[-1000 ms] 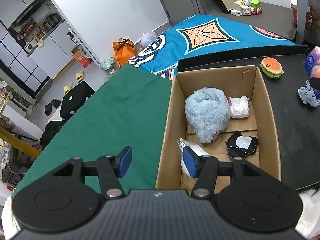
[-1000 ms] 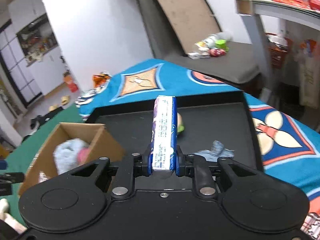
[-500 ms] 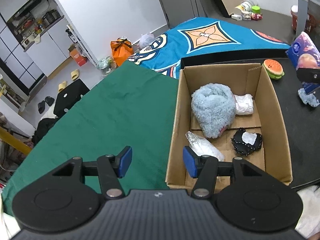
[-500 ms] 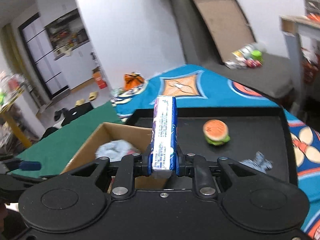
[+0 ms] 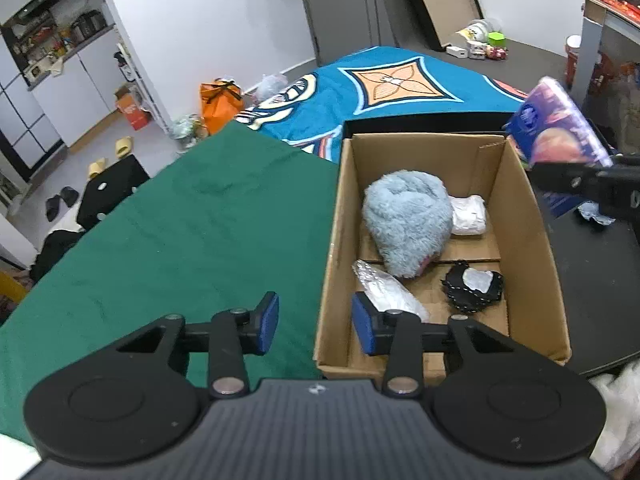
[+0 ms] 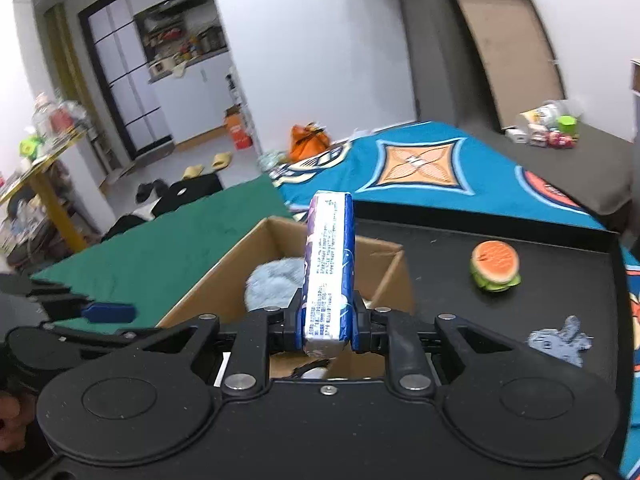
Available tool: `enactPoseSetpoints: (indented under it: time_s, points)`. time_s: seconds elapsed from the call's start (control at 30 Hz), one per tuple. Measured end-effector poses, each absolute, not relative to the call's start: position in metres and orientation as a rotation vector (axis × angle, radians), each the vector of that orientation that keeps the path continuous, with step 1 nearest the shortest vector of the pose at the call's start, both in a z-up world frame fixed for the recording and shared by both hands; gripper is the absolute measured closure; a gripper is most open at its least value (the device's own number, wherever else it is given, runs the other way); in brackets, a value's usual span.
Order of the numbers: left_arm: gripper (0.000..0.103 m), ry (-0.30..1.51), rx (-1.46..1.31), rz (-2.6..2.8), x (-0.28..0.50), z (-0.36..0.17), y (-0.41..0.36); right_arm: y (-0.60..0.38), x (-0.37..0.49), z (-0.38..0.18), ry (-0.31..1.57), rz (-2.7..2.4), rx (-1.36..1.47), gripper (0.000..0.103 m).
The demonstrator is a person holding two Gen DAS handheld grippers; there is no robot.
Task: Organize soft objects
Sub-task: 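Carry the tissue pack with the right gripper into the box, release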
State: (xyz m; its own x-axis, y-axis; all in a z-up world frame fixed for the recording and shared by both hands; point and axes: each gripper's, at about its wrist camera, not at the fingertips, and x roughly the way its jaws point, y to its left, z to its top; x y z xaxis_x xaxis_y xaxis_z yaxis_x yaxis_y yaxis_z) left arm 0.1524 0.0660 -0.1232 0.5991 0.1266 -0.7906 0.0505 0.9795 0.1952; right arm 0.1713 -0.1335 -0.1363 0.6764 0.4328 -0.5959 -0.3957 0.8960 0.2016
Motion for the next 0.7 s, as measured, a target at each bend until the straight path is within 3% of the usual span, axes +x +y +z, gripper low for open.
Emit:
enactPoseSetpoints:
  time_s: [0.37, 0.47, 0.6, 0.7]
  points:
    - [0.09, 0.961, 0.136, -0.02, 0.155, -0.132, 0.075, -0.102, 0.164, -0.147, 0.773, 0.578, 0.022, 0.078]
    - [0.091, 0.958, 0.134, -0.026, 0.155, -0.132, 0.077, -0.094, 0.161, -0.153, 0.797, 0.613, 0.003, 0.076]
    - [0.095, 0.963, 0.107, -0.02, 0.157, -0.134, 0.082, -0.091, 0.158, -0.153, 0.822, 0.628, 0.017, 0.062]
    - [0.095, 0.963, 0.091, -0.027, 0.156, -0.134, 0.085, -0.096, 0.16, -0.148, 0.819, 0.619, 0.039, 0.062]
